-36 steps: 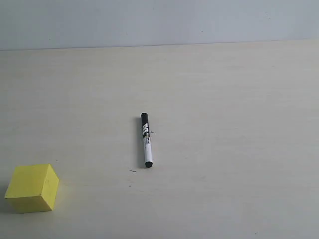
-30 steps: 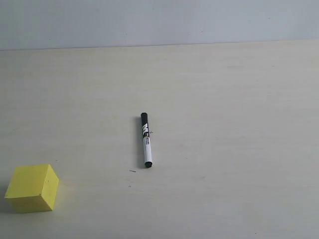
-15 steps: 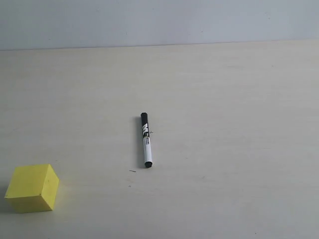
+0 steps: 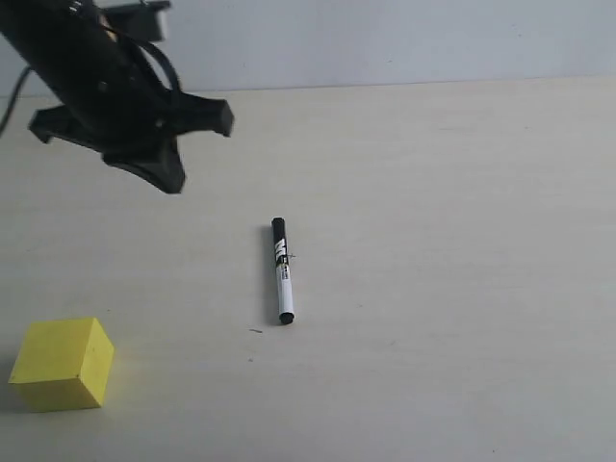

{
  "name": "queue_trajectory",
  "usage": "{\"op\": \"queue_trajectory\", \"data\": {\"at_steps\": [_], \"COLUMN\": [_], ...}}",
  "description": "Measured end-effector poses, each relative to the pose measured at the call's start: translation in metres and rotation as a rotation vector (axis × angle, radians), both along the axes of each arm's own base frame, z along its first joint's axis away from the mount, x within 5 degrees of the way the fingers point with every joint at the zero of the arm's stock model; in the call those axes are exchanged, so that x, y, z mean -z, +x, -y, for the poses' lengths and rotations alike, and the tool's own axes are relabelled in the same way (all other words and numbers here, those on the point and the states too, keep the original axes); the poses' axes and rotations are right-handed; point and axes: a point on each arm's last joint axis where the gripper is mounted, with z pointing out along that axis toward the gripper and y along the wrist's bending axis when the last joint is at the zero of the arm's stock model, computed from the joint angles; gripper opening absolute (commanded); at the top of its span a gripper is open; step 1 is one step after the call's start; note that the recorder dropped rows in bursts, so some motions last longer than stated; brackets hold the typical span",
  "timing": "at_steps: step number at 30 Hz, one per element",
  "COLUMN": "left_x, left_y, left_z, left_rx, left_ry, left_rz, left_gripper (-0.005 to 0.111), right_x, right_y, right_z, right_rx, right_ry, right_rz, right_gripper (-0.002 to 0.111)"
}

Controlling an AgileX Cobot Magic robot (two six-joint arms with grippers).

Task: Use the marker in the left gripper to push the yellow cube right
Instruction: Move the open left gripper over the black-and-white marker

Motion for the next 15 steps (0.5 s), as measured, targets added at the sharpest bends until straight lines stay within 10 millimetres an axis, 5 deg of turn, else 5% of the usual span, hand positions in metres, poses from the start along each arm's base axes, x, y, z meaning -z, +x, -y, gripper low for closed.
{"op": "queue_trajectory", "data": {"at_steps": [2,8,15], "left_x": [0.026,0.061,0.101], "left_y": [0.007,0.013,0.022], "left_z": [0.029,0.072,0.096], "left_rx": [0.032,0.077,-0.12], "left_ry": [-0.004,-0.013,-0.078], "left_rz": [-0.063,-0.125,-0.239], "left_gripper": [0.017,0.061,0.065], "right_x": [0.0,0.0,0.0], "right_y": [0.0,0.0,0.0], "right_z": [0.0,0.0,0.0], "right_rx": [0.0,0.0,0.0], "right_ry": [0.0,0.0,0.0], "right_rz": [0.0,0.0,0.0], "right_gripper": [0.0,0.0,0.0]}}
